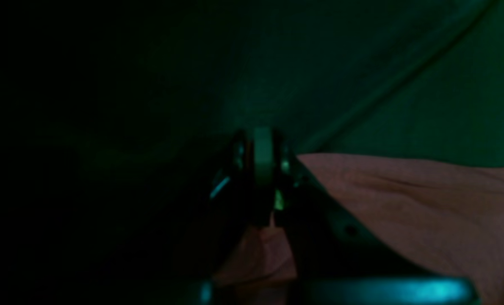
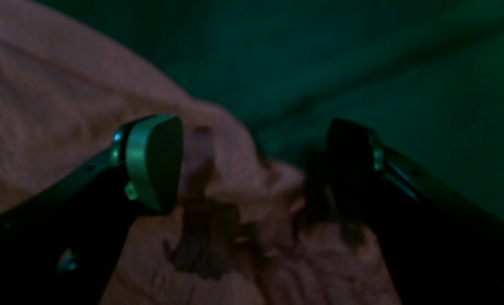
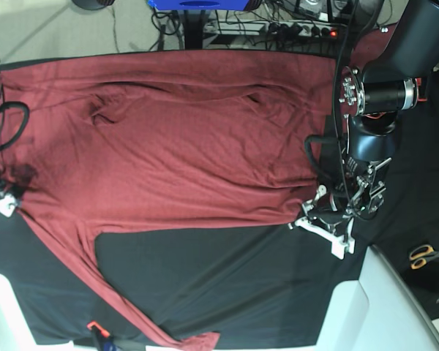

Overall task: Fold the T-shirt properly
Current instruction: 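Hold the shirt side edge with the left gripper and pull it taut, then fold the shirt side with the left gripper toward the right gripper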

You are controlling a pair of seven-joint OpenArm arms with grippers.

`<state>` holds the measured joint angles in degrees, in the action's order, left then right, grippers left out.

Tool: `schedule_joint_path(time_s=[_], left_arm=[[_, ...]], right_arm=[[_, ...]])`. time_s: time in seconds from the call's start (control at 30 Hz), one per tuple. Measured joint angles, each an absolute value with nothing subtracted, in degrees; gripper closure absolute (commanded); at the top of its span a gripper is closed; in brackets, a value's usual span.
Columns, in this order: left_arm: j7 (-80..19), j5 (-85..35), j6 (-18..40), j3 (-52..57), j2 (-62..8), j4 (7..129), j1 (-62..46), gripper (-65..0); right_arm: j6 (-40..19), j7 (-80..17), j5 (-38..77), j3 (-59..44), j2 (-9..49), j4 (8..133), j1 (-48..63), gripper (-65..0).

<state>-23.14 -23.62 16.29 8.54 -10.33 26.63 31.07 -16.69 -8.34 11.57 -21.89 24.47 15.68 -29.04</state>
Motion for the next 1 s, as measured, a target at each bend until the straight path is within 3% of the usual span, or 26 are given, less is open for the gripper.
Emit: schedule_joint_path(time_s=[0.27, 0.33, 0.53, 0.63, 0.8, 1.0], left_arm=[[-23.3, -23.6, 16.4, 8.5, -11.2, 26.6, 30.5, 0.0], [-23.3, -23.6, 16.4, 8.5, -11.3, 26.6, 30.5, 0.0], [-23.3, -23.6, 16.4, 8.5, -11.6, 26.6, 30.5, 0.0], [-23.2, -23.6, 16.3, 8.0, -11.5, 26.6, 30.5, 0.0], [-22.9, -23.9, 16.3, 0.9, -11.5, 26.7, 30.9, 0.0], [-23.4, -23.7, 16.2, 0.8, -10.5, 27.7, 30.9, 0.0]], right_arm=[[-17.0, -3.6, 11.5, -21.6, 24.2, 12.7, -28.5, -47.9], [-16.9, -3.8, 11.5, -21.6, 24.3, 12.7, -28.5, -41.3], [-16.9, -4.3, 11.5, -21.6, 24.4, 12.7, -28.2, -11.6], [-16.9, -4.4, 11.5, -21.6, 24.4, 12.7, -28.2, -1.7], [-16.9, -4.8, 11.4, -21.4, 24.3, 14.3, -27.9, 0.0], [-16.9, -4.9, 5.5, -21.4, 24.2, 21.3, -26.6, 0.0]])
